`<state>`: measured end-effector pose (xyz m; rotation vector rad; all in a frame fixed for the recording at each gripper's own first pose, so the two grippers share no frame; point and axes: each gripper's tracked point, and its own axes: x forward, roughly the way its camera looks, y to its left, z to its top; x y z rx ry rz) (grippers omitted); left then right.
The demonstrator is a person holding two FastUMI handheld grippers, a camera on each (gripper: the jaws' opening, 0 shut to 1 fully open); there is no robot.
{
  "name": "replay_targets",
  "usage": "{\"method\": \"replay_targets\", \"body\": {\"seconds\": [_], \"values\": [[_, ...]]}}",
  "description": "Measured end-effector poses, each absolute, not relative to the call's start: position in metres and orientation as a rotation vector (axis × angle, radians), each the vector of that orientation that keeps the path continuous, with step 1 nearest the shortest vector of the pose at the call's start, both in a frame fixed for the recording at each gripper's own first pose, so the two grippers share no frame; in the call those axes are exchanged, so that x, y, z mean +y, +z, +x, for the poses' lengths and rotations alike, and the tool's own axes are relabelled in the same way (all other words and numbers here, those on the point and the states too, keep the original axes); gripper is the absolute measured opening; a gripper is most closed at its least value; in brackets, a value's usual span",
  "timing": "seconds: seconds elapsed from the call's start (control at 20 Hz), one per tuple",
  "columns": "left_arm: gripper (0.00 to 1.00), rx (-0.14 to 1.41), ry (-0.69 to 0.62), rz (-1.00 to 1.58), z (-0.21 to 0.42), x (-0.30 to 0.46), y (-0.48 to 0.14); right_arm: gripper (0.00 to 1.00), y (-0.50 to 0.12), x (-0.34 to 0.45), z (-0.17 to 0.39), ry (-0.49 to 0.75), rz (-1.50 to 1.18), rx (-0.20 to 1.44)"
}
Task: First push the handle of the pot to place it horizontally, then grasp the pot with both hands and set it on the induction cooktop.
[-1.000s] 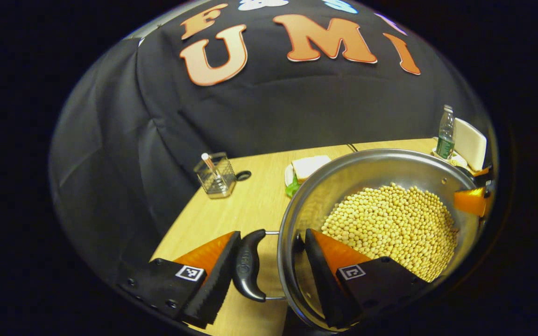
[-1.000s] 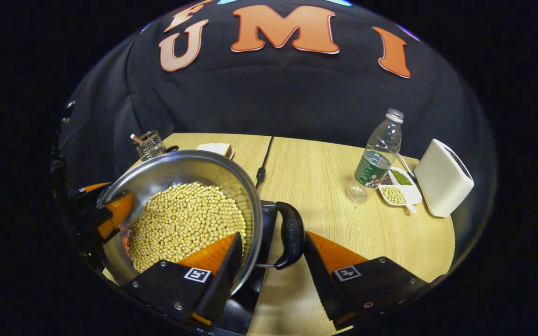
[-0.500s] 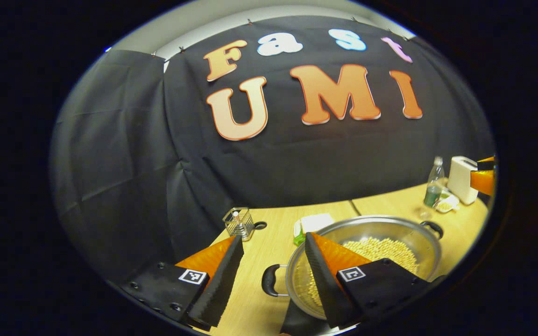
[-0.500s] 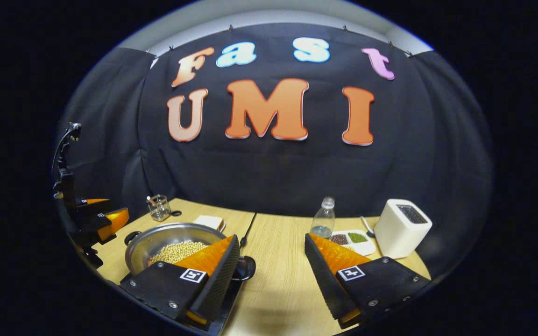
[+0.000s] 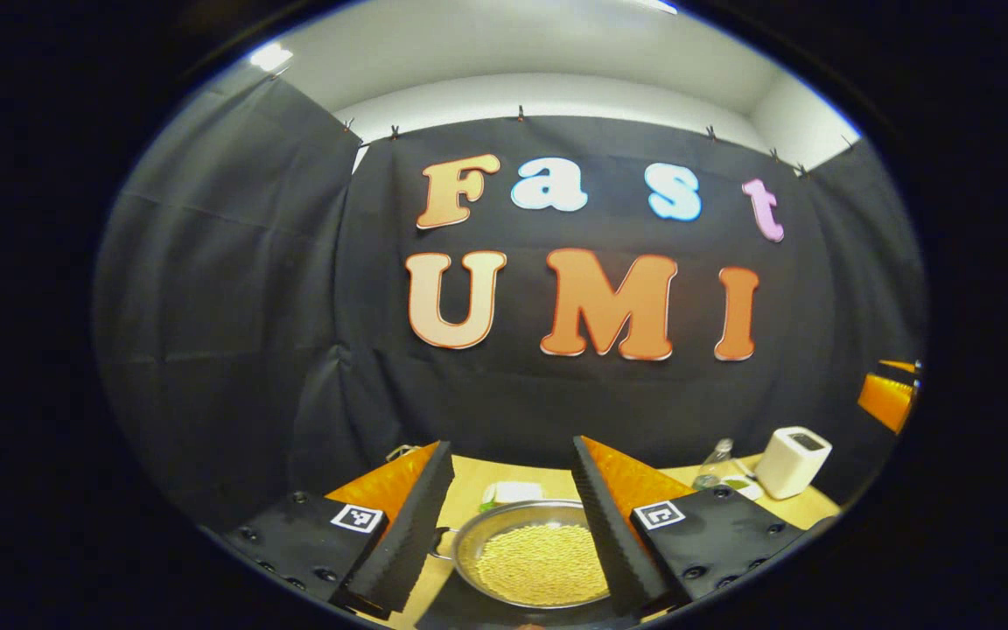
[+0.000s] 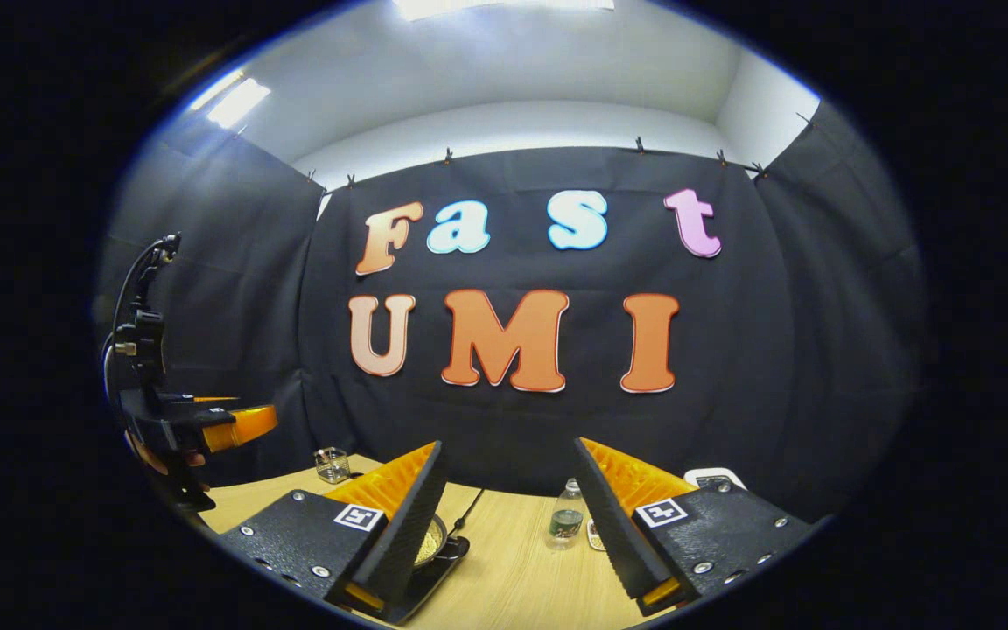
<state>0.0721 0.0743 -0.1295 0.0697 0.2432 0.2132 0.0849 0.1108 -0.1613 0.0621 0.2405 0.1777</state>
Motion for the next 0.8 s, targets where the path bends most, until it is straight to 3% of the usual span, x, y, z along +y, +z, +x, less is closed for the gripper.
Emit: {"method": "replay_targets", "body": {"seconds": [0.05,0.1,0.25,0.3,0.35,0.5,0.55,0.6,0.65,0.8], "values": [[0.87,0.197,0.231,0.113,0.067,0.08,-0.11,0.9,-0.146,0.107,0.079,0.182,0.056,0.219],[0.91,0.16,0.241,0.142,0.063,0.079,-0.092,0.9,-0.132,0.101,0.075,0.18,0.044,0.2],[0.92,0.111,0.219,0.129,0.05,0.056,-0.063,0.9,-0.093,0.086,0.066,0.172,-0.002,0.124],[0.92,0.104,0.21,0.122,0.045,0.051,-0.056,0.96,-0.085,0.083,0.062,0.171,-0.003,0.11],[0.92,0.097,0.207,0.113,0.04,0.048,-0.049,0.92,-0.08,0.083,0.058,0.179,0.012,0.108],[0.88,0.08,0.195,0.07,0.031,0.034,-0.034,0.93,-0.066,0.085,0.046,0.221,0.046,0.101],[0.92,0.075,0.185,0.064,0.026,0.03,-0.029,0.94,-0.059,0.078,0.044,0.216,0.046,0.093],[0.86,0.062,0.183,0.067,0.022,0.029,-0.022,0.94,-0.049,0.069,0.041,0.206,0.049,0.08],[0.92,0.043,0.185,0.071,0.02,0.028,-0.015,0.97,-0.043,0.063,0.039,0.202,0.049,0.067],[0.91,-0.004,0.196,0.04,0.021,0.029,0.002,0.97,-0.034,0.05,0.035,0.194,0.05,0.045]]}}
